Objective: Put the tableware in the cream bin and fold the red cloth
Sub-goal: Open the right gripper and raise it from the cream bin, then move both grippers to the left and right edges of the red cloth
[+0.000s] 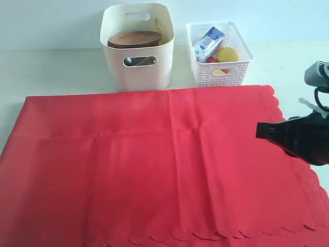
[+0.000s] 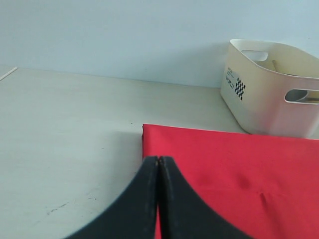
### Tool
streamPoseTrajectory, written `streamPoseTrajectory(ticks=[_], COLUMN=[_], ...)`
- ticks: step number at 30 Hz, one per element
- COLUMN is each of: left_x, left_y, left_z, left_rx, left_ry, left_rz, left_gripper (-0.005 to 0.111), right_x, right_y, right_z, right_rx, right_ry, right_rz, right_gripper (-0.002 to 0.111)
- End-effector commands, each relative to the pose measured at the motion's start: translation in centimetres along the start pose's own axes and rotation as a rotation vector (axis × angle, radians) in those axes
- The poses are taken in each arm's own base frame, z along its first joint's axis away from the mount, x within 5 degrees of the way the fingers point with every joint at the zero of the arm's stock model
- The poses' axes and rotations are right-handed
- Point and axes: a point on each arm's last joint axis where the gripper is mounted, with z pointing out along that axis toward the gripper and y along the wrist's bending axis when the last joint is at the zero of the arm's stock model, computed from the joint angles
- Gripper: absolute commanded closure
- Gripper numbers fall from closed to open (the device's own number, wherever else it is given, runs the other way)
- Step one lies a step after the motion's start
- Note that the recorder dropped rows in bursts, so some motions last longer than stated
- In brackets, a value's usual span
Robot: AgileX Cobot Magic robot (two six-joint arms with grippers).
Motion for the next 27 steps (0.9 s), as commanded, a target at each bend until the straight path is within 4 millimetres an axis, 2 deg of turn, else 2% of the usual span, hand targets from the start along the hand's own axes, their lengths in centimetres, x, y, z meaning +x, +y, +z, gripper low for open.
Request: streamPoseTrajectory(ticks=[1,4,8,12,15,16,19,20,27], left_x=[-0.1,-0.1,-0.1,-0.1,-0.1,-0.1,-0.3,-0.4,-2.5], left_y=[0.0,0.1,0.1,0.4,0.4,0.4,1.0,1.1,0.1], left_z=[0.0,0.0,0.0,0.0,0.0,0.0,-0.1,-0.1,-0.4], left_rx=[0.003,-0.005,-0.007,-0.041,-0.041,-0.048,-0.115,-0.126,-0.122], left_ry=[-0.012,-0.011,-0.011,-0.008,-0.008,-0.009,0.010,0.008,-0.257], left_rz=[0.007,0.119,0.153,0.350,0.350,0.397,0.801,0.847,0.854], left_gripper=[0.104,0.104,0.104,0.104,0.104,0.104,0.104,0.104,0.104], right_x=[0.0,0.0,0.0,0.0,0.0,0.0,0.0,0.0,0.0], right_y=[-0.1,-0.1,-0.1,-0.1,-0.1,-0.1,-0.1,-0.1,-0.1], right_z=[-0.1,-0.1,-0.1,-0.1,-0.1,-0.1,-0.1,-0.1,-0.1], right_rx=[-0.002,-0.002,-0.002,-0.002,-0.002,-0.002,-0.002,-0.002,-0.002], right_ry=[-0.012,-0.014,-0.014,-0.014,-0.014,-0.014,-0.014,-0.014,-0.014], right_rz=[0.002,0.002,0.002,0.002,0.002,0.002,0.002,0.002,0.002], right_gripper=[0.108,0.108,0.108,0.108,0.108,0.108,0.108,0.108,0.108])
